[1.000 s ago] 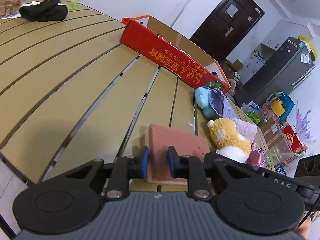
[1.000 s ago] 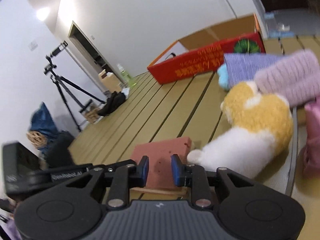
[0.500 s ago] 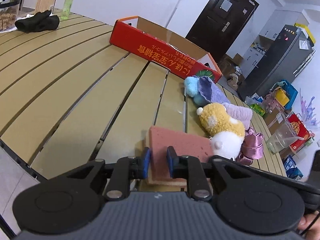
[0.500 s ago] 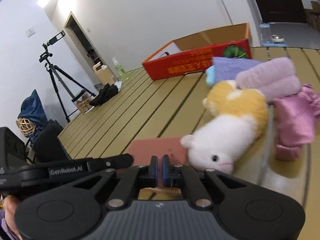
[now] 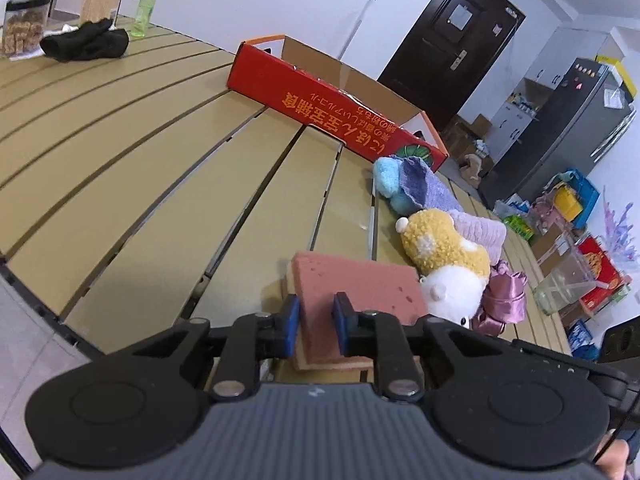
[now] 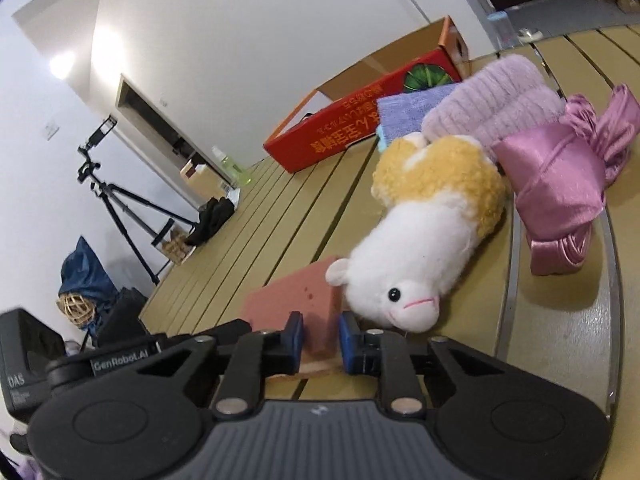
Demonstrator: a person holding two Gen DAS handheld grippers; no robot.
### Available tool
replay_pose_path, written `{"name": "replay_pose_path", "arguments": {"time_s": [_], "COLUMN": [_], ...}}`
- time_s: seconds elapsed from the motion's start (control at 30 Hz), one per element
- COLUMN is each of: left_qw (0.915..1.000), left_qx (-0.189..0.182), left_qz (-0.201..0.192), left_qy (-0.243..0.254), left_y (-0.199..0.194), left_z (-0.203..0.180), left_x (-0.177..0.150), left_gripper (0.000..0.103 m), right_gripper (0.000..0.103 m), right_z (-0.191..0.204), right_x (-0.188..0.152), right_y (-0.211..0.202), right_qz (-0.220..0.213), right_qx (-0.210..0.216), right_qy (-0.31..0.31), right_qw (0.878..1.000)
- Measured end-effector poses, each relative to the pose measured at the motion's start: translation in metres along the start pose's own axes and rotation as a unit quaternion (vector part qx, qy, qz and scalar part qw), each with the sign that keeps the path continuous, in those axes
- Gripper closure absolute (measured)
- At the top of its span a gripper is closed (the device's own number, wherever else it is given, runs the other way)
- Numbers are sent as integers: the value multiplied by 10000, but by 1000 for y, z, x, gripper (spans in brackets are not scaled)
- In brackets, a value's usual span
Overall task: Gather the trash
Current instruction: 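Grasp the pink sponge block on the table with the left tool, then carry the pink sponge block over the bin and open the left tool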
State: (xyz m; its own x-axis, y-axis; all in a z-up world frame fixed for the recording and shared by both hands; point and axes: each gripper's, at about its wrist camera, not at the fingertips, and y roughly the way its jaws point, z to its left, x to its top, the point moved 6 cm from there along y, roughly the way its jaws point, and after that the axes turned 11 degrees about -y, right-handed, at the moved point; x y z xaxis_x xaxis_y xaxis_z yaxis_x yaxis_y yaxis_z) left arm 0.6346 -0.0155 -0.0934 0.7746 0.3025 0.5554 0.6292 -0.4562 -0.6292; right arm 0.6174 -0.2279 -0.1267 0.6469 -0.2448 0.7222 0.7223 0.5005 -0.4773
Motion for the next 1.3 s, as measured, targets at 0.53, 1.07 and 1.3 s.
{"name": "replay_pose_path", "arguments": {"time_s": [0.53, 1.07, 1.3], "left_qw": [9966, 9914, 9816], "left_qx": [-17, 488, 1356], "left_qz": [-689, 1181, 1339], "left_qy": [-456, -271, -96], "left_y": [-149, 7, 29], "left_z": [49, 41, 53], "left_x": [-147, -221, -235], "left_gripper": [85, 85, 60], "right_gripper": [86, 84, 62], "right_z": [95, -14, -15], "right_x": [-108, -183, -203], "right_y": [-72, -56, -36], "right_qz": [679, 1897, 2269], "right_qx": [765, -824, -1179], "right_qy": [-1378, -882, -1271], "right_qw": [9852, 9744, 9584]}}
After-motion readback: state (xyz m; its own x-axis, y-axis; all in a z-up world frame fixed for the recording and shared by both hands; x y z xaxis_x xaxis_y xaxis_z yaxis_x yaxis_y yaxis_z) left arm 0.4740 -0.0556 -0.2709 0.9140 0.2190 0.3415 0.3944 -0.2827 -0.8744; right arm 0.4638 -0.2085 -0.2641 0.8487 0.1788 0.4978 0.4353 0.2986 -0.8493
